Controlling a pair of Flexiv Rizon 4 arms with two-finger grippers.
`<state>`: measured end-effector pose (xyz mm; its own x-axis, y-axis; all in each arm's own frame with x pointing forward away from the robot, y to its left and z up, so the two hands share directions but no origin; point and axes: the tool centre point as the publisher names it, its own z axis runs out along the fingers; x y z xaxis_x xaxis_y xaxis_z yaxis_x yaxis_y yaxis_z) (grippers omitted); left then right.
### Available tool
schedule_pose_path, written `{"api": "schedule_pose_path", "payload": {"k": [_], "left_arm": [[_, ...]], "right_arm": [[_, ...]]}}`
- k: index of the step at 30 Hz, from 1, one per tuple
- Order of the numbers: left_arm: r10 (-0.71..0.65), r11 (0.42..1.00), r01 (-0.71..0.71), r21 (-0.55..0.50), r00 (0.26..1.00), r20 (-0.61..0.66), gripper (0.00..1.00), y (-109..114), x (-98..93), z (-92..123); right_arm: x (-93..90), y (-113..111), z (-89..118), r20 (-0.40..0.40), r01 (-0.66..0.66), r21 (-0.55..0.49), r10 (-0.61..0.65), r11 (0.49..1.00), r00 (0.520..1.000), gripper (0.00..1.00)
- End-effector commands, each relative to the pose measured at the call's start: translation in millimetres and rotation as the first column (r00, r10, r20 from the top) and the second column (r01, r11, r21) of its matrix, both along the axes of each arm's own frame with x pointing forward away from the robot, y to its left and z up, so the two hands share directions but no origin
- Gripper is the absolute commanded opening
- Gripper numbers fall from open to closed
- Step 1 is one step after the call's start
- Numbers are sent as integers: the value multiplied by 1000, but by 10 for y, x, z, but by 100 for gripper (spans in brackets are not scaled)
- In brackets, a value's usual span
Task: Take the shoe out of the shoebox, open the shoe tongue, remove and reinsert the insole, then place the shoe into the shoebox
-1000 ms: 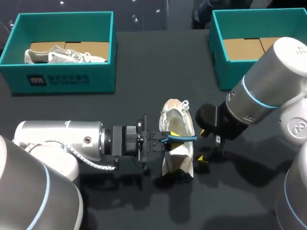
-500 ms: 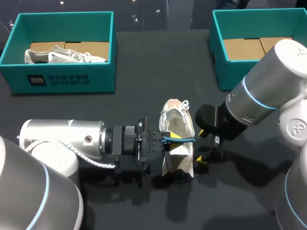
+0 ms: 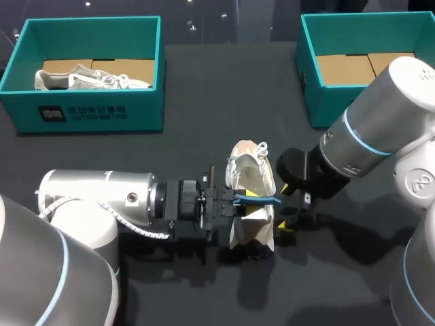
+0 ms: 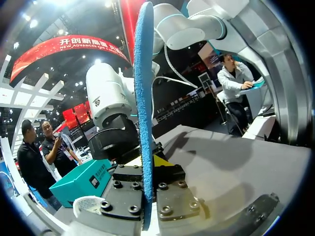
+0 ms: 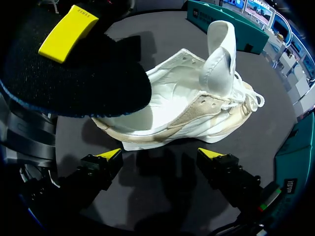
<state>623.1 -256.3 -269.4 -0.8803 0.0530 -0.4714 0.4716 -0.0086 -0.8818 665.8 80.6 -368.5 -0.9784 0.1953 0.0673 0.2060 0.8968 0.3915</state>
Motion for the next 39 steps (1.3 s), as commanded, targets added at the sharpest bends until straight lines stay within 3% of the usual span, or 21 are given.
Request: {"api": "schedule_pose_path", "payload": {"k": [1, 13, 39], "left_arm": [[-2, 1000, 2, -6, 1000, -6, 0, -91, 83, -83], [0, 1000, 0, -12, 1000, -17, 0, -175, 199, -221], [60, 996, -58, 73, 998, -35, 0, -76, 476, -670]], "right_arm": [[-12, 3, -5, 3, 0, 0, 0, 1000, 1000, 100], [-12, 3, -5, 3, 0, 0, 0, 1000, 1000, 100], [-12, 3, -5, 3, 0, 0, 0, 1000, 1000, 100]]}}
